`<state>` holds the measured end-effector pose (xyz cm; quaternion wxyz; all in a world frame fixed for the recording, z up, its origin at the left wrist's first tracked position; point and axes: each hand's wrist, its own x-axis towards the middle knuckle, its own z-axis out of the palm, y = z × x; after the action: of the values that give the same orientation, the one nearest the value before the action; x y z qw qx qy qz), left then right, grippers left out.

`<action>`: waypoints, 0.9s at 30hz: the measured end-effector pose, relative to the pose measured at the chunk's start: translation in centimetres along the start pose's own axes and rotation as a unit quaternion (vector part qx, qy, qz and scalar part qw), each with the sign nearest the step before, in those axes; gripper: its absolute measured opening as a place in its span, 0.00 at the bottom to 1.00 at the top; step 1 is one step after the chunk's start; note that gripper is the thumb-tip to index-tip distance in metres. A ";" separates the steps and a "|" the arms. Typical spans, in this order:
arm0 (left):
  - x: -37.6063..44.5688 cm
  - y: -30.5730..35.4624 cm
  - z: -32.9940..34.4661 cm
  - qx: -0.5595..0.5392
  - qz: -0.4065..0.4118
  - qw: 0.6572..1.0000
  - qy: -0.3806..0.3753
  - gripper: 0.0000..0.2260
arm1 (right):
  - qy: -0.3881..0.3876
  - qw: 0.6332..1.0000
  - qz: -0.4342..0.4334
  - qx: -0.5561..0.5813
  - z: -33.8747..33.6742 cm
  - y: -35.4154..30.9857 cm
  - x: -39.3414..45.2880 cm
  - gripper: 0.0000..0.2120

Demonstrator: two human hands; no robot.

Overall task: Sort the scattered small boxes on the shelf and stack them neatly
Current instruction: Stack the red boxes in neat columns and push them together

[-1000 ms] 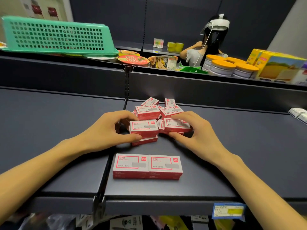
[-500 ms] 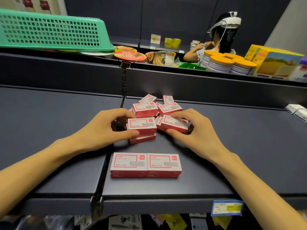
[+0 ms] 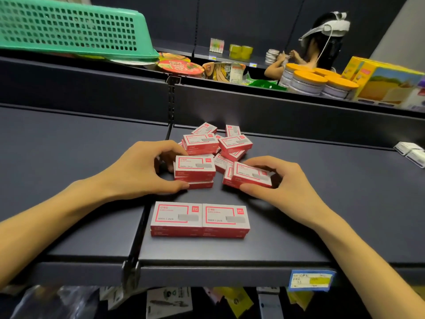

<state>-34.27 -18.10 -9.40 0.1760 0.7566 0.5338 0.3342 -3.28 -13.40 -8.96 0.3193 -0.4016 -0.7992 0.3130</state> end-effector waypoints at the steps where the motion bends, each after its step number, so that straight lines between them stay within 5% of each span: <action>1: 0.0 -0.1 -0.1 0.000 0.001 1.000 -0.005 0.24 | -0.004 1.000 0.000 0.001 0.1 0.0 -0.3 0.22; 12: -0.3 0.6 -1.9 -0.056 -0.049 0.988 -0.139 0.20 | -0.089 0.995 0.035 0.023 0.0 -0.5 -0.4 0.21; 27: -0.3 0.6 -2.0 -0.082 -0.062 0.976 -0.193 0.17 | -0.113 0.992 0.033 0.033 0.9 -1.4 0.1 0.13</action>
<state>-35.29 -18.81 -7.67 0.3574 0.7550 0.5067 0.2132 -4.67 -14.15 -8.45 0.2293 -0.3792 -0.8056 0.3931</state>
